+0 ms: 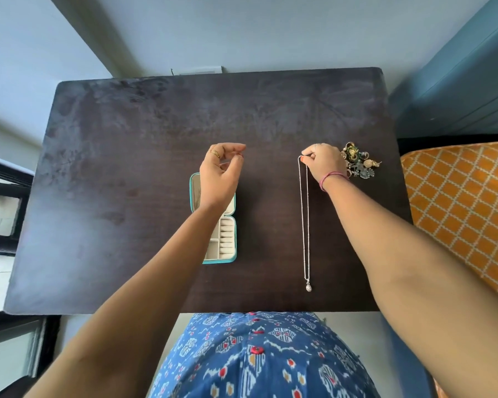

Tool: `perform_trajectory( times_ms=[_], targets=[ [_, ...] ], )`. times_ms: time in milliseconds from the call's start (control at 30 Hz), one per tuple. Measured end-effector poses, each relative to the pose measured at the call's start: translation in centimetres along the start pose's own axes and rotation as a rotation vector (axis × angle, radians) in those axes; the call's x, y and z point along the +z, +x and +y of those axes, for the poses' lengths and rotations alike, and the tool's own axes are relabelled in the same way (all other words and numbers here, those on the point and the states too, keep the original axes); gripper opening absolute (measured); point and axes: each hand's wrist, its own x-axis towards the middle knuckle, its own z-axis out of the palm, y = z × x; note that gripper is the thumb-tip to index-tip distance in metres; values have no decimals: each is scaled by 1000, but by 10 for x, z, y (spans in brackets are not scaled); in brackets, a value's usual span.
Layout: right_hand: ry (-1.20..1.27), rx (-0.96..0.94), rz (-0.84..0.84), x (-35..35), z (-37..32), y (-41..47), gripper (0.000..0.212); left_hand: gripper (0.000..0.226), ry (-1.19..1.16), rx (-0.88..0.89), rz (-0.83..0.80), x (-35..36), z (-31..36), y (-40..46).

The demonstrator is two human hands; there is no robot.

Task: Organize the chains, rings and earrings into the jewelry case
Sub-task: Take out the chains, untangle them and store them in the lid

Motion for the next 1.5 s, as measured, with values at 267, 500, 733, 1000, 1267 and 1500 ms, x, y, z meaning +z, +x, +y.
perform_trajectory(
  times_ms=[267,500,733,1000,1267,1500],
  targets=[
    [-1,-10,-86,13,9,-2,17,19,-37,-27,-38,15,6,-2],
    [495,-68,-3,-7,5,-40,9,16,-51,2,-68,0,11,-7],
    [461,-301,56,-72,-31,-82,5,22,-145,43,-166,-12,34,-10],
    [439,-499,85,-148,-83,-113,2,23,-185,244,-377,-17,100,-8],
    [464,-656,228,-205,-149,-125,3,15,-214,382,-574,-27,177,1],
    [456,-745,399,-240,-207,-127,6,32,-218,332,-573,-52,233,-4]
  ],
)
